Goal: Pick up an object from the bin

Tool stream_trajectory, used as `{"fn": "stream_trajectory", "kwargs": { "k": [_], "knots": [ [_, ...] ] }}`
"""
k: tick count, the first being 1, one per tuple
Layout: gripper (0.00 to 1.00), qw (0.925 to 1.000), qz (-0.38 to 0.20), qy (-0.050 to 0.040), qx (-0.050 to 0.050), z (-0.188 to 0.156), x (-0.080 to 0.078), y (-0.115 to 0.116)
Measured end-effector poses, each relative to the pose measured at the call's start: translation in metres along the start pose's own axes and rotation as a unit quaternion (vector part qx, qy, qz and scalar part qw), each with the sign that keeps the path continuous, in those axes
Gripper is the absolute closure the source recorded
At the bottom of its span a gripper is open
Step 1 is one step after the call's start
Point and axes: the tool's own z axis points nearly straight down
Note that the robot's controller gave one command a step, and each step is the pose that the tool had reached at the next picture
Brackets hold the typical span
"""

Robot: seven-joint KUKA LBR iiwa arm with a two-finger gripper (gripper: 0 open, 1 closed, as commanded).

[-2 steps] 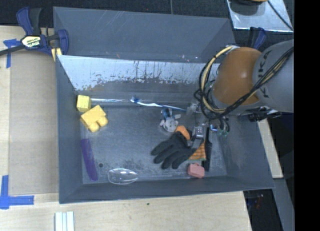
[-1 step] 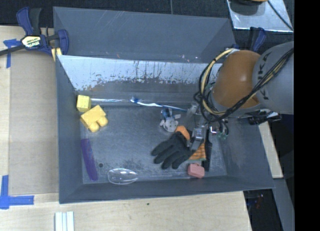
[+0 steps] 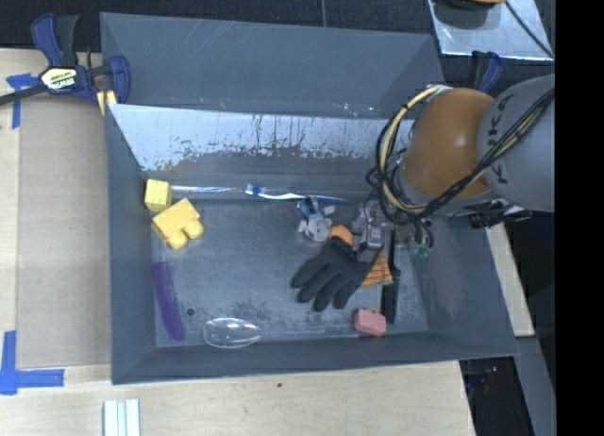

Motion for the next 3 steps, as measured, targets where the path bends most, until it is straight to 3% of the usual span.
{"fn": "stream_trajectory", "kwargs": {
  "k": [1,3],
  "knots": [
    [1.00,1.0000,0.000,0.0000,0.000,0.000,0.000,0.000],
    [1.00,1.0000,0.000,0.0020,0.000,-0.061,0.000,-0.001]
  ]
}}
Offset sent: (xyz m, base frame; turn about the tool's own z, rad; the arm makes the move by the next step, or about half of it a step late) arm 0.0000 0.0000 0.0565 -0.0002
